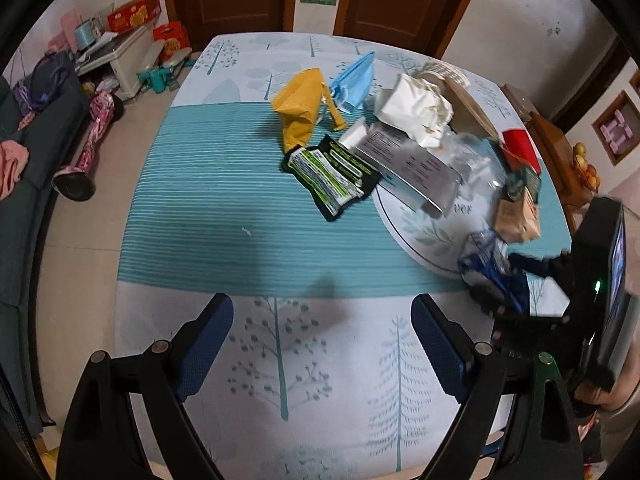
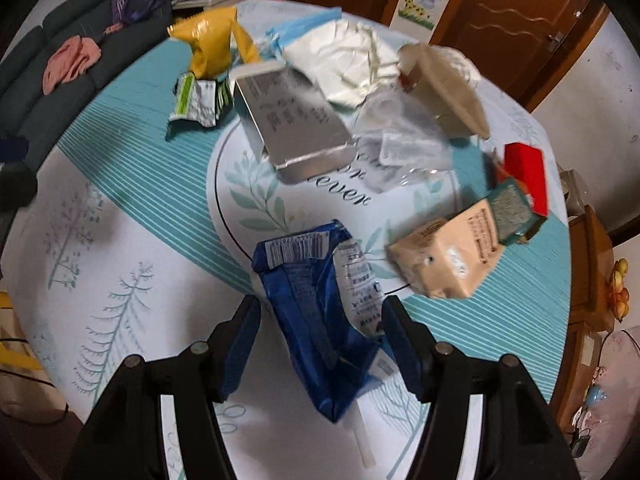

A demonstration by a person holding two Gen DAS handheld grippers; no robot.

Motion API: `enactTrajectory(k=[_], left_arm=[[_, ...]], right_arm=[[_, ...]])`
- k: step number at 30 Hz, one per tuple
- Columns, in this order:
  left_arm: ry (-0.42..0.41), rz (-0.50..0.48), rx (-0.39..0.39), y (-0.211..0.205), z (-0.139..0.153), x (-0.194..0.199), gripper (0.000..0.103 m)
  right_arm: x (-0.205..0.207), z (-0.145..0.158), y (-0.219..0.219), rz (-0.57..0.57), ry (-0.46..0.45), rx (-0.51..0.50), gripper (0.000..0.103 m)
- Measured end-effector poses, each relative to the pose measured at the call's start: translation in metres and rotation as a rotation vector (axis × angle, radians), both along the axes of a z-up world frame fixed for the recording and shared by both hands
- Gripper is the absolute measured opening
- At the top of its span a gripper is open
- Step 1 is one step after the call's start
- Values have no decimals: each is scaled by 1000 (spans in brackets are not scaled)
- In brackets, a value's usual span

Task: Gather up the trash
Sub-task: 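Grasp the green-black packet with the left tool while the right tool grasps the blue milk carton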

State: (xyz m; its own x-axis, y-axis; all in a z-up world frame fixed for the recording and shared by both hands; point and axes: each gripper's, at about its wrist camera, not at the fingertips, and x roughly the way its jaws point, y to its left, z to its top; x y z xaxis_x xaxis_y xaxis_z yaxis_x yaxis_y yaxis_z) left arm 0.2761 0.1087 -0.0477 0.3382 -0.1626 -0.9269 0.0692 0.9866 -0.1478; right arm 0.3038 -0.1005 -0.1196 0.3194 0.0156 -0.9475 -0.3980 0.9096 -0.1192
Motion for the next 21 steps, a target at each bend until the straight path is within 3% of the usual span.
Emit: enactTrajectory(k=[7,10,18,21], left_arm=[[21,22,-31,5,-9,38,89],[33,30,-45,4,-12,51,89],[81,73,-41,-1,-33,97,89],[109,106,-44,-3,-45,113,83]], right_arm=[[6,-1,2,-23,7,37,54],[9,9,6,-33,-29,61,39],[31,23,-3,-212,-17,204,28],[38,25,-9,-271,-5,259,27]])
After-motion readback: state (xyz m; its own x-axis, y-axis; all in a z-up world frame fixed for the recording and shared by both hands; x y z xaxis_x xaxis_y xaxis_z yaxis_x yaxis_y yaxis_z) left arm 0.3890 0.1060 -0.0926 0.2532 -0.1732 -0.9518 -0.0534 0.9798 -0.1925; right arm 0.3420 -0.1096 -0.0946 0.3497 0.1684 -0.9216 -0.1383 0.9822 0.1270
